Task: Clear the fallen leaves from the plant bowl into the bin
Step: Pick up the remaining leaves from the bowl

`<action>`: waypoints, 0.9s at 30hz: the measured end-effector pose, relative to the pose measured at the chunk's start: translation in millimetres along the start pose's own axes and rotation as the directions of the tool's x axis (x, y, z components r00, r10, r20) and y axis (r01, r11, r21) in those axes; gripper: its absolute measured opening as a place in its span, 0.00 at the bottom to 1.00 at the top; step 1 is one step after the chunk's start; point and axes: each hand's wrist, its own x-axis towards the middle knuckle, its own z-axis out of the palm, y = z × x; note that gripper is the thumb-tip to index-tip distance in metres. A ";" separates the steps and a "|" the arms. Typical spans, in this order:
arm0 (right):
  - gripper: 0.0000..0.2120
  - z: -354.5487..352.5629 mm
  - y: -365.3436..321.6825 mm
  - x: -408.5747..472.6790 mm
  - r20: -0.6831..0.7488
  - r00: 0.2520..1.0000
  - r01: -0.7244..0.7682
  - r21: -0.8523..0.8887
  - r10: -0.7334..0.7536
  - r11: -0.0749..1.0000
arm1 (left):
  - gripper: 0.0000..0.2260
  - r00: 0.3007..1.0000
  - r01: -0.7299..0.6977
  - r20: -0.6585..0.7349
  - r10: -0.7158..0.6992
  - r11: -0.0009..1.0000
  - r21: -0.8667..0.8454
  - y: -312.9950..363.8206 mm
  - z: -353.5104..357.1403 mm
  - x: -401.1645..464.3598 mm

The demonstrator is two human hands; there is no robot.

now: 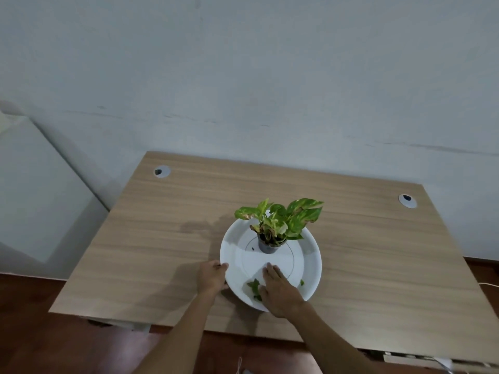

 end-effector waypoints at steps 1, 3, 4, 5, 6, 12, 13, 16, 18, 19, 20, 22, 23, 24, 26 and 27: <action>0.28 1.9 -2.6 -2.8 0.036 0.999 -0.004 -0.002 0.004 1.000 | 0.06 1.000 -0.002 -0.001 0.002 1.000 -0.003 -0.8 0.3 -0.5; 0.27 9.0 -7.8 -13.4 0.116 0.990 0.084 -0.044 -0.078 0.995 | 0.07 1.000 -0.001 0.003 0.001 1.000 -0.006 -3.0 0.5 -2.1; 0.27 12.9 -10.0 -20.4 0.145 0.982 0.130 -0.052 -0.121 0.990 | 0.08 1.000 -0.001 0.005 0.001 1.000 -0.003 -3.5 0.3 -2.6; 0.27 16.0 -12.1 -27.8 0.153 0.979 0.141 -0.039 -0.133 0.989 | 0.10 1.000 -0.003 0.003 0.003 1.000 -0.001 -3.1 -0.5 -2.8; 0.27 18.4 -12.3 -34.1 0.153 0.980 0.137 -0.033 -0.130 0.990 | 0.10 1.000 -0.006 0.000 0.006 1.000 -0.001 -2.8 -1.4 -2.6; 0.22 0.2 -14.1 -17.8 0.030 0.987 0.156 -0.013 -0.155 0.988 | 0.08 1.000 -0.023 -0.011 0.023 0.999 0.028 -6.9 -0.4 -2.4; 0.23 -4.6 -18.4 -7.9 0.003 0.989 0.147 -0.004 -0.147 0.989 | 0.07 1.000 -0.027 -0.012 0.028 0.999 0.035 -7.7 0.1 -1.6; 0.26 -9.6 -32.6 27.1 -0.051 0.991 0.123 0.005 -0.123 0.992 | 0.08 0.999 -0.053 -0.005 0.053 0.996 0.071 -9.6 1.2 4.4; 0.29 -7.3 -38.2 50.8 -0.058 0.994 0.094 -0.006 -0.094 0.996 | 0.08 0.998 -0.068 0.003 0.068 0.994 0.086 -10.7 1.9 10.2; 0.30 -6.0 -39.1 60.2 -0.049 0.996 0.071 -0.018 -0.072 0.997 | 0.08 0.997 -0.074 0.003 0.074 0.993 0.089 -11.7 2.4 13.5; 0.31 -4.2 -38.8 67.1 -0.039 0.998 0.047 -0.025 -0.048 0.999 | 0.08 0.997 -0.081 -0.002 0.081 0.993 0.091 -12.6 3.1 16.3; 0.32 1.4 -36.4 71.7 -0.028 0.999 0.023 -0.022 -0.023 1.000 | 0.09 0.995 -0.095 -0.016 0.097 0.991 0.096 -14.4 3.8 20.0; 0.32 4.7 -35.1 69.0 -0.030 0.999 0.029 -0.020 -0.030 0.999 | 0.10 0.994 -0.101 -0.019 0.104 0.990 0.098 -15.1 4.1 20.7; 0.32 8.8 -33.5 63.0 -0.029 0.998 0.046 -0.026 -0.047 0.999 | 0.10 0.994 -0.107 -0.019 0.110 0.989 0.103 -15.4 3.8 20.5; 0.31 16.2 -29.8 44.6 -0.010 0.995 0.103 -0.067 -0.104 0.992 | 0.10 0.992 -0.124 -0.019 0.127 0.983 0.136 -14.3 3.0 19.6; 0.30 18.6 -28.2 33.0 0.008 0.991 0.136 -0.077 -0.136 0.988 | 0.11 0.991 -0.131 -0.018 0.135 0.978 0.161 -13.6 2.7 19.0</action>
